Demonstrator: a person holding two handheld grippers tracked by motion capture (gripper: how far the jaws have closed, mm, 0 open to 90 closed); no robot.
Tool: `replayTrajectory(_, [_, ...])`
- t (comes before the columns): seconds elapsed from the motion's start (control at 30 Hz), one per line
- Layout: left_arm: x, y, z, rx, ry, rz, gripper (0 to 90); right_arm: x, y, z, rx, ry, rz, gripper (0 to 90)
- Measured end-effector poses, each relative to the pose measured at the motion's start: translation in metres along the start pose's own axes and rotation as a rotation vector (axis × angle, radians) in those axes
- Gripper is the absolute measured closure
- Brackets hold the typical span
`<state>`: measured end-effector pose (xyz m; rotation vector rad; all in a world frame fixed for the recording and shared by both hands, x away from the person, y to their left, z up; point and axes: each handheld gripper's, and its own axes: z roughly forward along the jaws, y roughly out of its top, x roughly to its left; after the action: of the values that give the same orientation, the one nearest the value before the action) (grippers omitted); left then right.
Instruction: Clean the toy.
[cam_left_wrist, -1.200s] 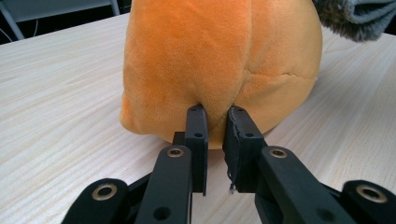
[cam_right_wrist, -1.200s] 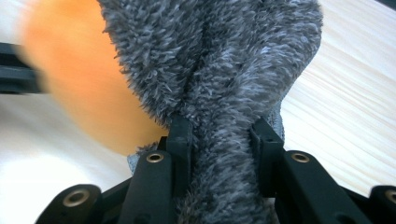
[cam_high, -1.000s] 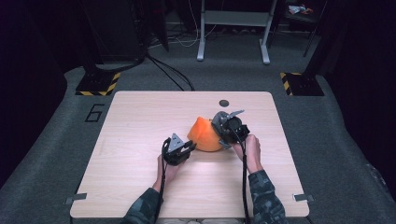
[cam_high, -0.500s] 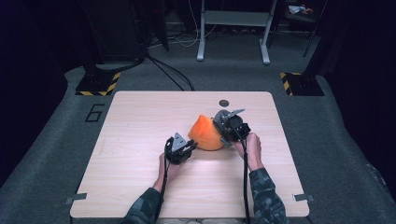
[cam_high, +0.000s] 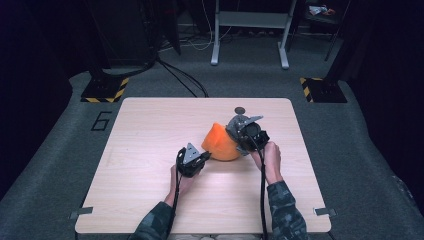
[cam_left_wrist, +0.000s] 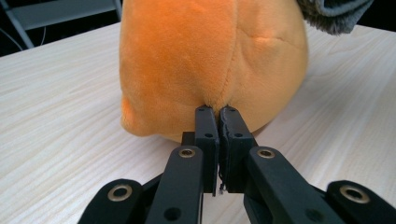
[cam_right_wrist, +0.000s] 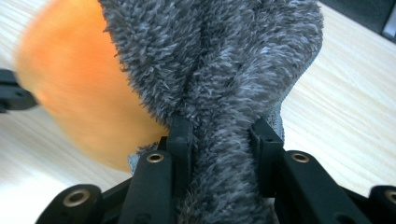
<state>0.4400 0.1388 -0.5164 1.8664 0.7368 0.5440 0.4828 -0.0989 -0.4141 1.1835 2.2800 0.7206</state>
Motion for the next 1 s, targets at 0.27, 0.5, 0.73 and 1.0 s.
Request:
replayTrajectory(0.27, [-0.008,0.001,-0.002,-0.012,-0.025,0.052,87.3,0.028,0.02,-0.02,-0.051,0.018,-0.09,66.7])
replayTrajectory(0.5, [-0.007,-0.001,-0.001,-0.001,-0.026,0.065,87.1,0.041,0.025,-0.006,-0.016,0.007,-0.148,66.7])
replayTrajectory(0.73, [-0.006,-0.002,0.0,-0.001,-0.021,0.051,87.0,0.031,0.019,-0.003,-0.006,0.011,-0.104,66.7])
replayTrajectory(1.0, [-0.004,-0.003,0.0,0.008,-0.022,0.043,87.0,0.01,0.004,0.006,0.035,0.004,-0.058,66.6])
